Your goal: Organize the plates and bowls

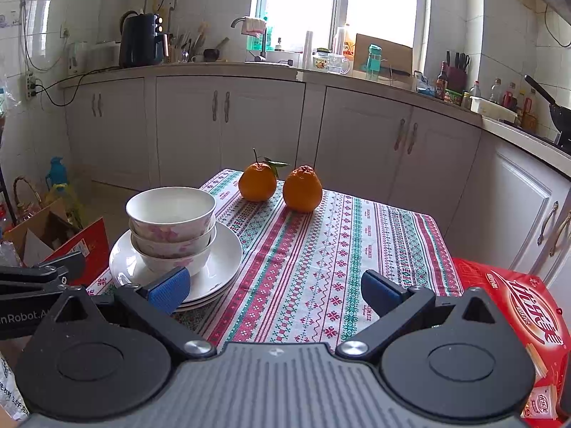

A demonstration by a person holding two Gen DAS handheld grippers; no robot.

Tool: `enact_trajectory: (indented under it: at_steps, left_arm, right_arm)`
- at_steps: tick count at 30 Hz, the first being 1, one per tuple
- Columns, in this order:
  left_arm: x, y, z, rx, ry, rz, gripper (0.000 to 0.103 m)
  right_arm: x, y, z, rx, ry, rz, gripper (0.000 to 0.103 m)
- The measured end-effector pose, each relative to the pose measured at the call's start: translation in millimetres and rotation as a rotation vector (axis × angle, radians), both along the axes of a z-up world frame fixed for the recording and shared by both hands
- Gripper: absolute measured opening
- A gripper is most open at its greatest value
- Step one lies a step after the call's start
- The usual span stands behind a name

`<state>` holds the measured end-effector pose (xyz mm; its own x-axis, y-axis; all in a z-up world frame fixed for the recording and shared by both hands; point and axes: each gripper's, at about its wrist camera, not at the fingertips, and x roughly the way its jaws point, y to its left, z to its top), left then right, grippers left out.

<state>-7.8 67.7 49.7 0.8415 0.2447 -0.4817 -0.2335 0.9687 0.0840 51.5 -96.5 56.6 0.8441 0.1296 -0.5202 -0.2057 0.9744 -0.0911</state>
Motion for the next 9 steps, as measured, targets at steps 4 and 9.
enact_trajectory:
  at_steps: [4, 9]
  left_arm:
    - [-0.6, 0.1, 0.3, -0.001, -0.002, -0.001, 0.102]
    - [-1.1, -0.9, 1.2, 0.003, -0.004, 0.002, 0.102]
  right_arm:
    - [0.0, -0.1, -0.1, 0.000, 0.000, 0.001, 0.103]
    - [-1.5, -0.3, 2.4, 0.003, -0.001, 0.000, 0.103]
